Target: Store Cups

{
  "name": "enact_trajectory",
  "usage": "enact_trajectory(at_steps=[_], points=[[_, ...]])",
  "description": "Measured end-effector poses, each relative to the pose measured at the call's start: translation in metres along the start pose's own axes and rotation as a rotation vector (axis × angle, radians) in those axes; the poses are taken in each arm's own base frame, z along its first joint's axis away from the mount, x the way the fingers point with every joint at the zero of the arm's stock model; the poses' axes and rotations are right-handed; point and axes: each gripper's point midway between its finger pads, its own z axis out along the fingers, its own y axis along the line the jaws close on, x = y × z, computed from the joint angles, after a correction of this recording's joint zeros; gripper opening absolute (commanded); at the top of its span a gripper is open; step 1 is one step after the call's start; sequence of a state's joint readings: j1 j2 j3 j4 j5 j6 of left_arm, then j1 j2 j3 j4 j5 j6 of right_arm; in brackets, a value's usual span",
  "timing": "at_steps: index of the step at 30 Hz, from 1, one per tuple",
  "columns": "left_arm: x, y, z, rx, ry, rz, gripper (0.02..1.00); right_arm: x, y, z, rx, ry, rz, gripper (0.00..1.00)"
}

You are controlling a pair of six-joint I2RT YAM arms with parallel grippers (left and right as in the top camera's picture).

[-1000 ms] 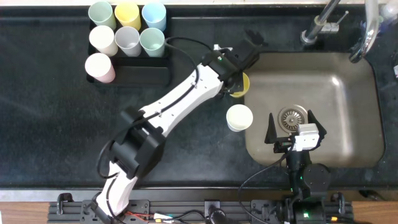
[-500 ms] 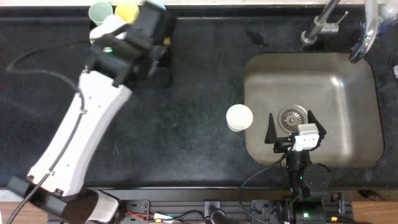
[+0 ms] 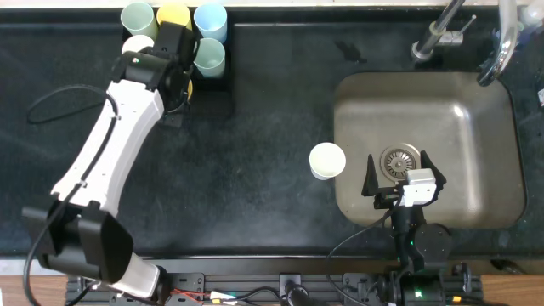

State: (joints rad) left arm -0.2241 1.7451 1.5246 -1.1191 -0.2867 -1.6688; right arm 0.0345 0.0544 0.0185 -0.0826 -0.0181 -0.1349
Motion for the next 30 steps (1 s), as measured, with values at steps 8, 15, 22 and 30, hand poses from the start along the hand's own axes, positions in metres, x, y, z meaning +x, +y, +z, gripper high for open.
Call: enact_trajectory(at_steps=[8, 15, 22, 30], points=[[0.003, -0.002, 0.034, -0.059, 0.024, -0.037, 0.034, 0.000, 0.000, 0.000, 0.000, 0.000, 0.000, 0.993], [0.004, -0.005, 0.055, -0.078, 0.032, -0.062, 0.036, 0.000, 0.000, 0.000, 0.000, 0.000, 0.000, 0.993], [0.008, -0.005, 0.070, -0.103, 0.038, -0.062, 0.080, 0.000, 0.000, 0.000, 0.000, 0.000, 0.000, 0.996], [0.001, -0.004, 0.072, -0.108, 0.035, -0.113, 0.794, 0.000, 0.000, 0.000, 0.000, 0.000, 0.000, 0.998]])
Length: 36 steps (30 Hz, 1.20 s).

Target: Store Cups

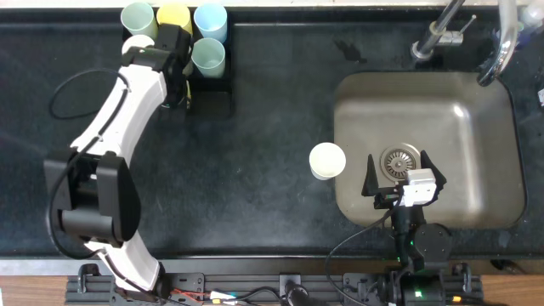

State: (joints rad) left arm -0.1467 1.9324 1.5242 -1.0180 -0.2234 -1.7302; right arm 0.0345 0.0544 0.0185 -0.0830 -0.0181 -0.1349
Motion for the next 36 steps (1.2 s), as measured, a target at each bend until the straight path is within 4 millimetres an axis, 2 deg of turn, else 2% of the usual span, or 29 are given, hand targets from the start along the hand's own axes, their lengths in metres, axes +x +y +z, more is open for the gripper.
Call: enact_trajectory(at_steps=[3, 9, 11, 13, 14, 16, 18, 20, 21, 22, 23, 24, 25, 27, 29, 33, 35, 36], points=[[-0.004, -0.001, 0.001, 0.000, 0.002, -0.014, 0.985, 0.000, 0.000, 0.000, 0.000, 0.000, 0.000, 0.998], [-0.002, -0.011, -0.002, 0.045, 0.016, -0.038, 1.000, 0.000, 0.000, 0.000, 0.000, 0.000, 0.000, 0.996], [-0.004, -0.018, -0.012, 0.091, 0.016, -0.050, 1.000, 0.000, 0.000, 0.000, 0.000, 0.000, 0.000, 0.996], [-0.011, -0.027, -0.033, 0.174, 0.006, -0.050, 1.000, 0.000, 0.000, 0.000, 0.000, 0.000, 0.000, 0.993], [-0.017, -0.037, -0.049, 0.246, -0.003, -0.043, 1.000, 0.000, 0.000, 0.000, 0.000, -0.001, 0.000, 0.996], [-0.030, -0.064, -0.098, 0.460, -0.034, -0.003, 1.000, 0.000, 0.000, 0.000, 0.000, 0.000, 0.000, 0.996], [-0.045, -0.096, -0.167, 0.747, -0.098, 0.081, 1.000, 0.000, 0.000, 0.000, 0.000, 0.001, 0.000, 0.996], [-0.061, -0.115, -0.253, 1.056, -0.230, 0.213, 1.000, 0.000, 0.000, 0.000, 0.000, 0.000, 0.000, 0.998], [-0.067, -0.113, -0.290, 1.177, -0.314, 0.288, 1.000, 0.000, 0.000, 0.000, 0.000, 0.000, 0.000, 0.996], [-0.072, -0.106, -0.316, 1.250, -0.388, 0.352, 1.000, 0.000, 0.000, 0.000, 0.000, 0.001, 0.000, 0.996], [-0.075, -0.095, -0.336, 1.300, -0.465, 0.424, 1.000, 0.000, 0.000, 0.000, 0.001, 0.000, 0.000, 0.996], [-0.077, -0.083, -0.346, 1.321, -0.528, 0.491, 1.000, 0.000, 0.000, 0.000, 0.000, 0.000, 0.000, 0.998], [-0.078, -0.073, -0.347, 1.320, -0.578, 0.554, 1.000, 0.000, 0.000, 0.000, 0.000, 0.000, 0.000, 0.996], [-0.078, -0.058, -0.333, 1.277, -0.643, 0.664, 1.000, 0.000, 0.000, 0.000, 0.000, 0.000, 0.000, 0.993], [-0.073, -0.050, -0.305, 1.214, -0.669, 0.765, 0.998, 0.000, 0.000, 0.000, 0.000, 0.000, 0.000, 0.998], [-0.056, -0.033, -0.228, 1.060, -0.657, 0.963, 1.000, 0.000, 0.000, 0.000, 0.000, 0.000, 0.000, 0.996], [-0.051, -0.019, -0.205, 1.026, -0.664, 1.027, 1.000, 0.000, 0.000, 0.000, 0.000, 0.000, 0.000, 0.996], [-0.051, -0.012, -0.202, 1.034, -0.681, 1.040, 1.000, 0.000, 0.000, 0.000, 0.000, 0.000, 0.000, 0.993]])
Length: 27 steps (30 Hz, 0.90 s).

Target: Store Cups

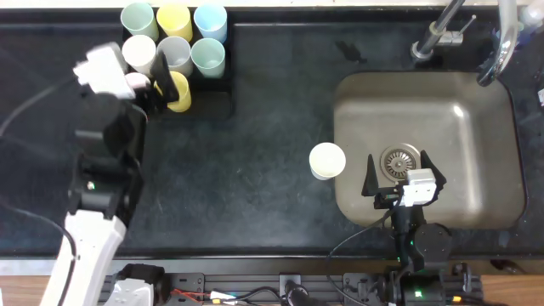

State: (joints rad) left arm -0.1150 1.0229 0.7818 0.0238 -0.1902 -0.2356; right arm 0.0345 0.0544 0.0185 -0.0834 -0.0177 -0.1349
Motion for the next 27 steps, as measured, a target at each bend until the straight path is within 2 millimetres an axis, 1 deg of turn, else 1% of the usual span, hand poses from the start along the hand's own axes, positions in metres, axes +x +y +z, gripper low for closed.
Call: enact_trajectory(at_steps=[2, 5, 7, 8, 12, 14, 16, 18, 22, 24, 27], points=[[-0.001, 0.003, -0.015, 0.015, -0.062, 0.019, 1.000, 0.000, 0.000, 0.000, 0.000, 0.000, 0.000, 0.996], [-0.006, 0.007, -0.044, 0.038, -0.179, 0.026, 1.000, 0.000, 0.000, 0.000, 0.000, 0.000, 0.000, 0.998], [0.000, 0.013, -0.059, 0.043, -0.218, 0.030, 1.000, 0.000, 0.000, 0.000, 0.000, -0.001, 0.000, 0.996], [0.008, 0.016, -0.064, 0.041, -0.223, 0.035, 1.000, 0.000, 0.000, 0.000, 0.000, 0.000, 0.000, 0.996], [0.048, 0.029, -0.074, 0.032, -0.205, 0.046, 1.000, 0.000, 0.000, 0.000, 0.000, 0.000, 0.000, 0.996], [0.064, 0.033, -0.079, 0.032, -0.203, 0.047, 1.000, 0.000, 0.000, 0.000, 0.000, 0.000, 0.000, 0.996], [0.072, 0.037, -0.085, 0.035, -0.222, 0.045, 1.000, 0.000, 0.000, 0.000, 0.000, 0.000, 0.000, 0.998], [0.076, 0.039, -0.091, 0.042, -0.255, 0.039, 1.000, 0.000, 0.000, 0.000, 0.000, 0.000, 0.000, 0.996], [0.088, 0.043, -0.098, 0.050, -0.291, 0.032, 1.000, 0.000, 0.000, 0.000, 0.000, 0.000, 0.000, 0.996], [0.100, 0.044, -0.098, 0.058, -0.284, 0.035, 1.000, 0.000, 0.000, 0.000, 0.000, -0.001, 0.001, 0.996], [0.119, 0.045, -0.096, 0.066, -0.226, 0.047, 1.000, 0.000, 0.000, 0.000, 0.000, -0.001, 0.000, 0.996]])
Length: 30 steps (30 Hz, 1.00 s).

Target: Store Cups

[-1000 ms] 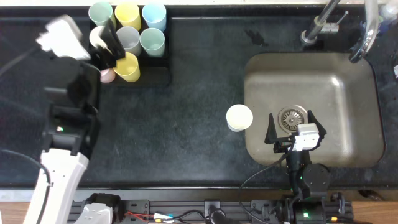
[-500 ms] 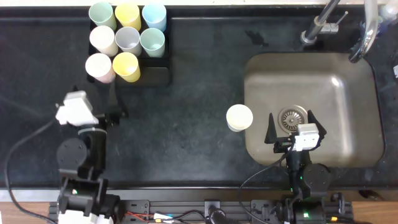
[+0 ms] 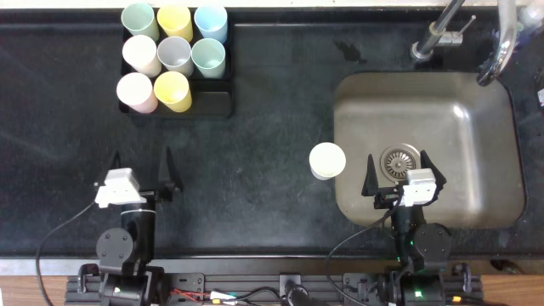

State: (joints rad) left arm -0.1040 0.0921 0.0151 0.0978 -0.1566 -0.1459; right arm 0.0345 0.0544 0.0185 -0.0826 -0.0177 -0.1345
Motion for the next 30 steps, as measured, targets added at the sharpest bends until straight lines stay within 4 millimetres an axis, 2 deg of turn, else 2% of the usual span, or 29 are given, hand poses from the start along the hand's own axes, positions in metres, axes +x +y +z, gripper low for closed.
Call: enact_trajectory(at_steps=[7, 30], points=[[0.026, 0.002, -0.006, 0.003, 0.097, 0.014, 0.998, 0.000, 0.000, 0.000, 0.000, 0.000, 0.000, 0.998], [0.027, -0.002, -0.006, 0.027, 0.102, 0.013, 1.000, -0.001, 0.000, 0.000, 0.000, -0.003, -0.001, 0.996]])
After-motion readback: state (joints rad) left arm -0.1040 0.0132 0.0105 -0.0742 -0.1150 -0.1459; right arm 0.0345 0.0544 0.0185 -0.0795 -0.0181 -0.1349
